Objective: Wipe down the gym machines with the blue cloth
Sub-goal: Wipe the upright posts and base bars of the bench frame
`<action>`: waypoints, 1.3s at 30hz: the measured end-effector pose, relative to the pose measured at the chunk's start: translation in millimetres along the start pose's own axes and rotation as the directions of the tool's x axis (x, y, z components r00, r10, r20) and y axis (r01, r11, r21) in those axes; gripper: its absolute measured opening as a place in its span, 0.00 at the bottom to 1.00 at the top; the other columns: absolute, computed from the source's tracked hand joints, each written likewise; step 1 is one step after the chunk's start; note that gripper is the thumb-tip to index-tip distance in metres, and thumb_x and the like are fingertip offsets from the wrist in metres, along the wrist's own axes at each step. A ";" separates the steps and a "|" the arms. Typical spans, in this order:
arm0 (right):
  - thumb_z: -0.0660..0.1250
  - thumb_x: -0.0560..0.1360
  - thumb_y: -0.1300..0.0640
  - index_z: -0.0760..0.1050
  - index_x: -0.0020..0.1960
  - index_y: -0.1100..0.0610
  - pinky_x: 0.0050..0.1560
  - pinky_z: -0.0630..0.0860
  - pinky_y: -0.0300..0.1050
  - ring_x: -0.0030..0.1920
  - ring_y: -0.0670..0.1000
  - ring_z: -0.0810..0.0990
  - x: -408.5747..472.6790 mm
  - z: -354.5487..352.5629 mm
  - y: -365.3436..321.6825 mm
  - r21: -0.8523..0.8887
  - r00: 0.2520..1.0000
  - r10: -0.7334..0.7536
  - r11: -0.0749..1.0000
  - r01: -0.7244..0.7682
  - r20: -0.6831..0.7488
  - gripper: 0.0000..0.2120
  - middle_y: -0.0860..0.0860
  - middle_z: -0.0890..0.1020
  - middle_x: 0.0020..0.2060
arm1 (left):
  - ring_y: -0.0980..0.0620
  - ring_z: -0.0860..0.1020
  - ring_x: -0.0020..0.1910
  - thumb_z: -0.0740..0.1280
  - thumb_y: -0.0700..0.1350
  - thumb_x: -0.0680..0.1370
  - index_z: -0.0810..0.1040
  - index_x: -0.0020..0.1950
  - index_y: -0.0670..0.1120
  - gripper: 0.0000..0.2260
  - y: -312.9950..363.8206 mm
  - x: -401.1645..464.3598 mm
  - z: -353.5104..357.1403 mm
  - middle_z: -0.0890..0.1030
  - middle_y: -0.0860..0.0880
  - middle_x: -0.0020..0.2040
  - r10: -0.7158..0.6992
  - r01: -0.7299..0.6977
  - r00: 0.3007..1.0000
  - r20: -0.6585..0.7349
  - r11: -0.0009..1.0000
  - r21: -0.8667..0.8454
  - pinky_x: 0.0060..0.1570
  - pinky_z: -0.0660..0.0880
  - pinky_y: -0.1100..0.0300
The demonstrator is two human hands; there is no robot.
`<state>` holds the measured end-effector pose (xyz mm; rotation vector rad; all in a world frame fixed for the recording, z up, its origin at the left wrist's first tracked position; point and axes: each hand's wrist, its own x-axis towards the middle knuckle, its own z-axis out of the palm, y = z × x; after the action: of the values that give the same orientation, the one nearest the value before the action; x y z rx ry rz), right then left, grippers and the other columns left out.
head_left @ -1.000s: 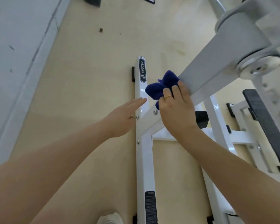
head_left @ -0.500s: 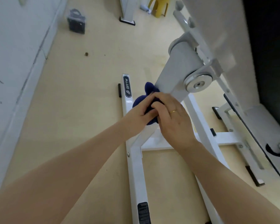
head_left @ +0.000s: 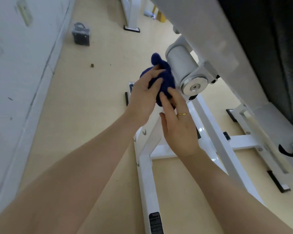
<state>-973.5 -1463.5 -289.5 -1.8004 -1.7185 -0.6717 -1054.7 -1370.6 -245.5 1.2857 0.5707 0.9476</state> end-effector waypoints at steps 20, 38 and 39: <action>0.46 0.73 0.59 0.78 0.57 0.58 0.69 0.56 0.54 0.56 0.57 0.77 49.3 4.2 -10.8 -0.678 0.817 -0.109 0.502 0.537 0.566 0.24 0.53 0.81 0.49 | 0.52 0.78 0.48 0.58 0.45 0.80 0.75 0.61 0.41 0.14 -31.5 4.9 -45.0 0.79 0.47 0.51 -0.364 0.379 0.925 0.107 0.897 -0.227 0.46 0.76 0.61; 0.54 0.64 0.61 0.80 0.36 0.50 0.56 0.70 0.44 0.43 0.51 0.77 -64.1 110.8 -22.1 -0.377 0.458 0.039 0.631 0.677 0.888 0.16 0.45 0.77 0.32 | 0.55 0.73 0.57 0.51 0.48 0.82 0.75 0.57 0.50 0.13 -131.9 -58.1 -125.0 0.75 0.55 0.57 -0.446 0.434 0.893 -0.061 0.816 0.381 0.60 0.66 0.59; 0.58 0.61 0.60 0.79 0.32 0.50 0.53 0.71 0.43 0.40 0.50 0.77 -60.5 112.2 -20.3 -0.368 0.474 0.013 0.647 0.667 0.881 0.12 0.45 0.77 0.30 | 0.55 0.73 0.57 0.51 0.49 0.82 0.75 0.57 0.50 0.14 -139.1 -61.0 -129.3 0.75 0.55 0.58 -0.464 0.454 0.883 -0.069 0.808 0.376 0.61 0.66 0.59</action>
<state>-999.4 -1428.8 -411.0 -2.5643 -2.8749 -0.7287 -1154.1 -1352.4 -417.4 1.4088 1.0338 0.4182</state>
